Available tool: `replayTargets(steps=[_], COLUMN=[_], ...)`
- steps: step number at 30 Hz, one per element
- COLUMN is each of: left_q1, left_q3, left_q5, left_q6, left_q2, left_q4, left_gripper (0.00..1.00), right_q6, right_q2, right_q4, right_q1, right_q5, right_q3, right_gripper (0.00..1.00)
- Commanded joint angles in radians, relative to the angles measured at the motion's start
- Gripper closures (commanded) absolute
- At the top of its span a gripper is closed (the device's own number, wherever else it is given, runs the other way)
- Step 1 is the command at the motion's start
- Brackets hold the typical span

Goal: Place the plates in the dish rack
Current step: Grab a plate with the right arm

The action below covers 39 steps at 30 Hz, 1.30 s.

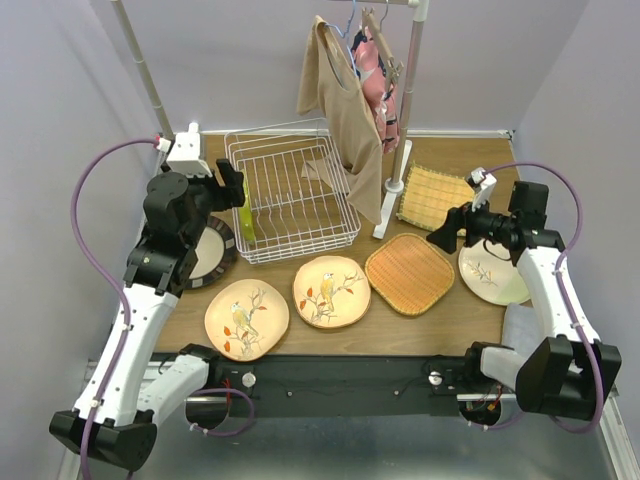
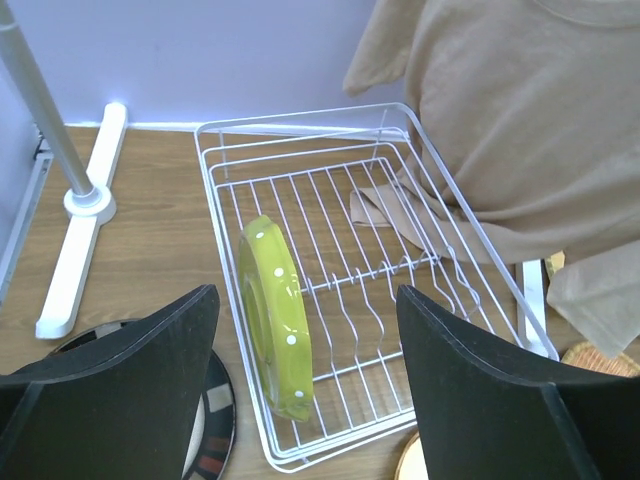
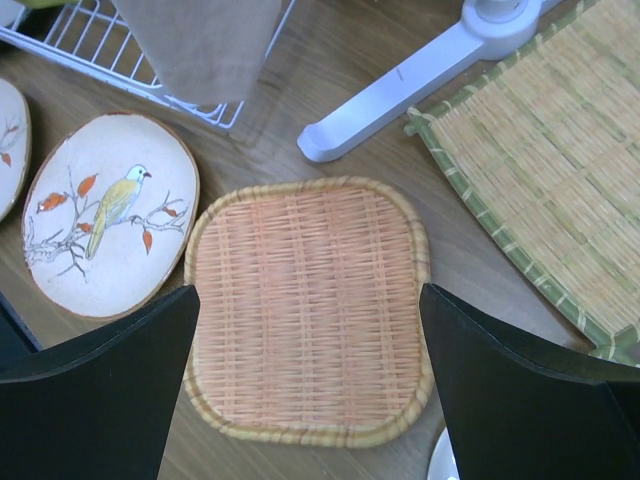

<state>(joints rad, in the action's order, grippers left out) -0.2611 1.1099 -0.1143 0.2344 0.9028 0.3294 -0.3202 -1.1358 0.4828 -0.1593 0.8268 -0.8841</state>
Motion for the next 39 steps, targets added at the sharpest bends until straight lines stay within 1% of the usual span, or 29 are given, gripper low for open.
replayTargets(steps=[1, 4, 5, 7, 13, 23, 39], left_q1=[0.005, 0.005, 0.005, 0.005, 0.005, 0.005, 0.005], left_q3=[-0.057, -0.105, -0.126, -0.15, -0.231, -0.381, -0.412], left_q5=[0.099, 0.108, 0.142, 0.154, 0.156, 0.16, 0.171], left_q6=[-0.075, -0.102, -0.109, -0.125, -0.158, -0.168, -0.184], left_q2=[-0.034, -0.06, -0.068, -0.085, -0.127, -0.199, -0.205], left_q4=[-0.121, -0.168, -0.191, -0.208, -0.279, -0.4, -0.434], left_gripper=[0.19, 0.19, 0.19, 0.19, 0.19, 0.19, 0.2], right_q6=[-0.117, -0.125, -0.125, -0.131, -0.152, -0.168, -0.171], right_q2=[-0.056, -0.07, -0.073, -0.084, -0.116, -0.16, -0.214], right_q4=[0.138, 0.148, 0.149, 0.158, 0.184, 0.194, 0.206], right_q1=[-0.006, -0.006, -0.006, -0.006, -0.005, -0.003, 0.01], right_q5=[0.041, 0.041, 0.035, 0.028, 0.023, -0.015, -0.083], right_q3=[-0.056, -0.058, -0.059, -0.062, -0.062, -0.052, -0.047], right_gripper=[0.0, 0.0, 0.0, 0.0, 0.0, 0.0, 0.0])
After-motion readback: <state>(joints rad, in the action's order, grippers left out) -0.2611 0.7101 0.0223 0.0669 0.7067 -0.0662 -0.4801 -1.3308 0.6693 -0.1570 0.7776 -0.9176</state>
